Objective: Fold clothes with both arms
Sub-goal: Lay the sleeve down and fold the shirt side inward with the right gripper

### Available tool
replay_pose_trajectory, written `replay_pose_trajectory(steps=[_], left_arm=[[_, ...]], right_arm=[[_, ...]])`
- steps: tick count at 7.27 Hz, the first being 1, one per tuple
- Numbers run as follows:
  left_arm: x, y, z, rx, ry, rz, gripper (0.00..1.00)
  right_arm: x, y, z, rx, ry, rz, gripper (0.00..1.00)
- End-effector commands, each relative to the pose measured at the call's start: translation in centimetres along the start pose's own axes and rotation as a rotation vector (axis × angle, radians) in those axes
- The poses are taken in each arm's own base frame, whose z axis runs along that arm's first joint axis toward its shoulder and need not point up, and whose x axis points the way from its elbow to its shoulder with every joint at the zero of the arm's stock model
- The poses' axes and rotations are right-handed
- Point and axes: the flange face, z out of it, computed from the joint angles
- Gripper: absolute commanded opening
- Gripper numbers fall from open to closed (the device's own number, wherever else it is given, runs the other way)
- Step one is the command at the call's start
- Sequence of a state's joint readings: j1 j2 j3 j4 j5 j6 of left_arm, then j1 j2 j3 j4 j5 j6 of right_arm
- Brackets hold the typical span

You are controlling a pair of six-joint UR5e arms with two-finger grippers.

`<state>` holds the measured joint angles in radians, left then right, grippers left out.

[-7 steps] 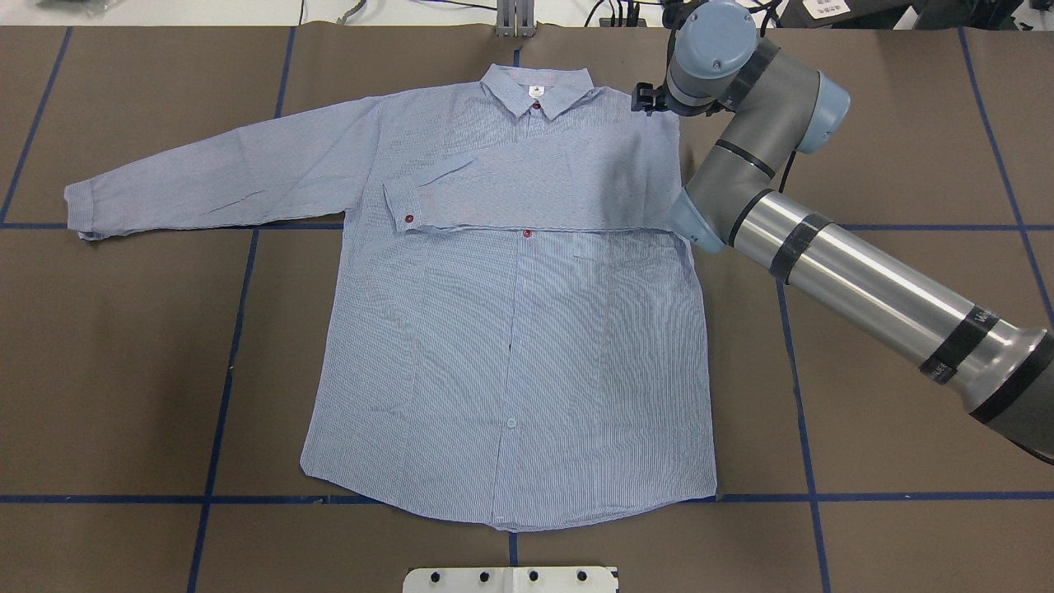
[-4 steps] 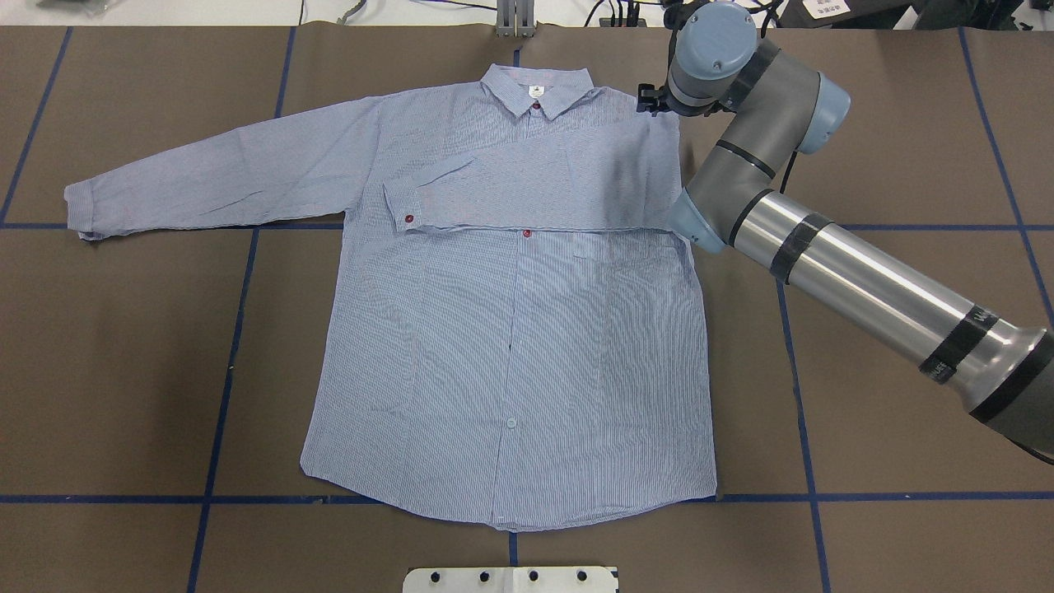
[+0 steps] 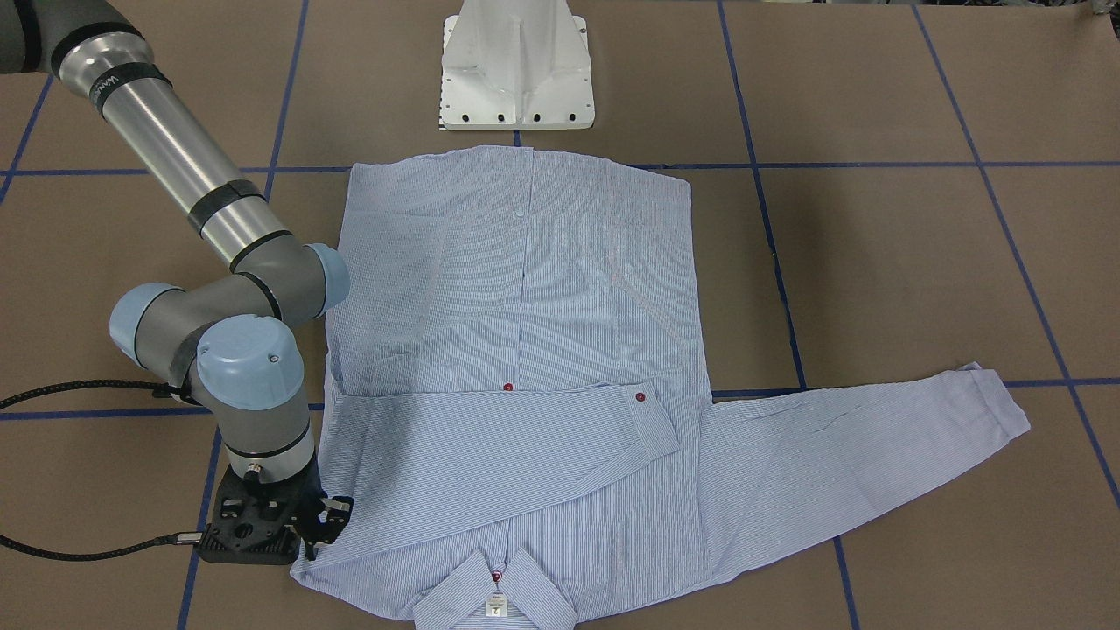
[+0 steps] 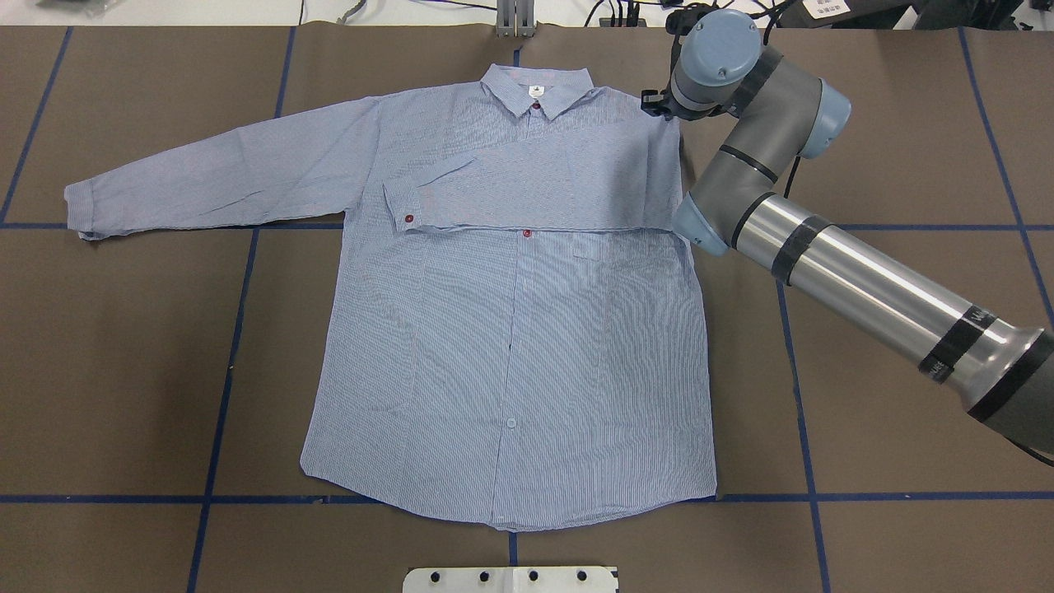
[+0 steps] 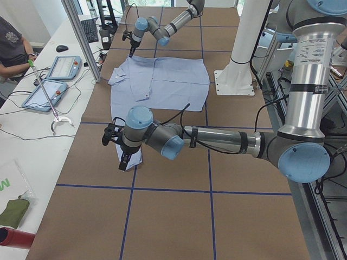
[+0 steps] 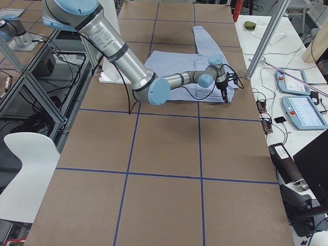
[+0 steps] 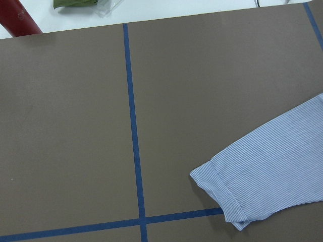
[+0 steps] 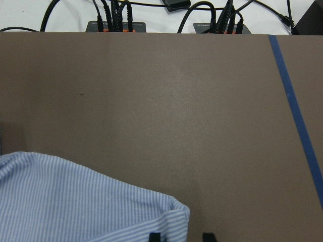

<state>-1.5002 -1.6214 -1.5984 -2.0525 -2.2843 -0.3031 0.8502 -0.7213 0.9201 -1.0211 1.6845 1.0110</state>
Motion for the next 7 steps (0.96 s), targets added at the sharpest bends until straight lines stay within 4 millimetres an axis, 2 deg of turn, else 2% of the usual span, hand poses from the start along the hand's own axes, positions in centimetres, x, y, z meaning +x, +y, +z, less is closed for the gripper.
replay_pose_trajectory(steps=[1, 3, 4, 5, 6, 7], left_arm=[[0.0, 0.0, 0.1, -0.001, 0.001, -0.002, 1.00], [0.0, 0.0, 0.0, -0.002, 0.001, -0.003, 1.00], [0.0, 0.0, 0.0, -0.002, 0.002, -0.002, 1.00], [0.0, 0.0, 0.0, -0.002, 0.001, -0.003, 1.00], [0.0, 0.0, 0.0, 0.000, 0.001, -0.001, 1.00], [0.0, 0.0, 0.0, -0.001, 0.001, -0.003, 1.00]], right_arm=[[0.1, -0.2, 0.0, 0.001, -0.001, 0.003, 0.00], [0.5, -0.7, -0.2, 0.007, 0.000, 0.009, 0.00], [1.4, -1.9, -0.9, 0.014, -0.007, 0.022, 0.00], [4.1, -2.1, -0.9, -0.007, -0.015, 0.004, 0.00], [5.9, -2.2, -0.7, -0.001, -0.011, -0.021, 0.00], [6.0, -2.2, -0.7, 0.000, -0.010, -0.023, 0.00]])
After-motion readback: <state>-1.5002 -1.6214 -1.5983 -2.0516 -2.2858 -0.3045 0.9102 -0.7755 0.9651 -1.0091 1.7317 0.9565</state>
